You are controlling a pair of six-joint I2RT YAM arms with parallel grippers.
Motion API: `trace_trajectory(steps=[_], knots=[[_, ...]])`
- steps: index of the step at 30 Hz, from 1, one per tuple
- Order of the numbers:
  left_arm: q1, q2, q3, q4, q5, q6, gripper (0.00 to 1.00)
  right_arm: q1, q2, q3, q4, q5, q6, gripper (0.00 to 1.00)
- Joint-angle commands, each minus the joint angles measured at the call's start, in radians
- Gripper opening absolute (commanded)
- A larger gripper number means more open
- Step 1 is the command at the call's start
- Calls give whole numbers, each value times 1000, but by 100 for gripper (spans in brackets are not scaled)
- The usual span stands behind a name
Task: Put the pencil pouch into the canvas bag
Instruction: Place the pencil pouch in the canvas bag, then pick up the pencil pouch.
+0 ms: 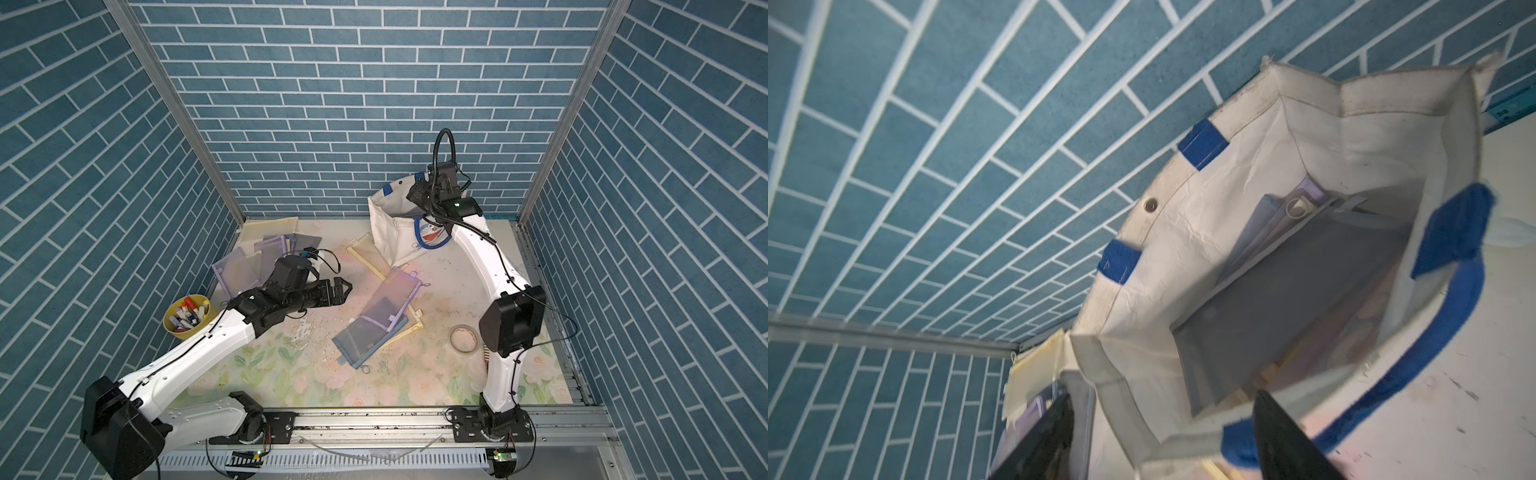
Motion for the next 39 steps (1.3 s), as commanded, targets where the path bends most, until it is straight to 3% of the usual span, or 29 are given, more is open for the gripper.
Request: trace_trajectory(steps=[1, 8, 15, 18, 24, 30, 39], knots=[[34, 69, 14, 33, 109, -39, 99, 13, -162, -203, -50, -64, -84, 66], [55, 279, 87, 103, 221, -46, 99, 11, -409, -671, 30, -198, -71, 66], [69, 503, 241, 80, 253, 16, 94, -27, -391, -1020, 405, -407, 92, 65], [73, 594, 297, 85, 275, 23, 90, -39, -306, -1057, 538, -480, 119, 63], [73, 750, 396, 90, 324, 24, 84, -51, -156, -1050, 629, -515, 116, 57], [70, 819, 414, 117, 341, -12, 76, -71, -50, -1044, 695, -545, 130, 54], [22, 860, 427, 185, 342, -62, 63, -73, -3, -1048, 705, -546, 151, 51]])
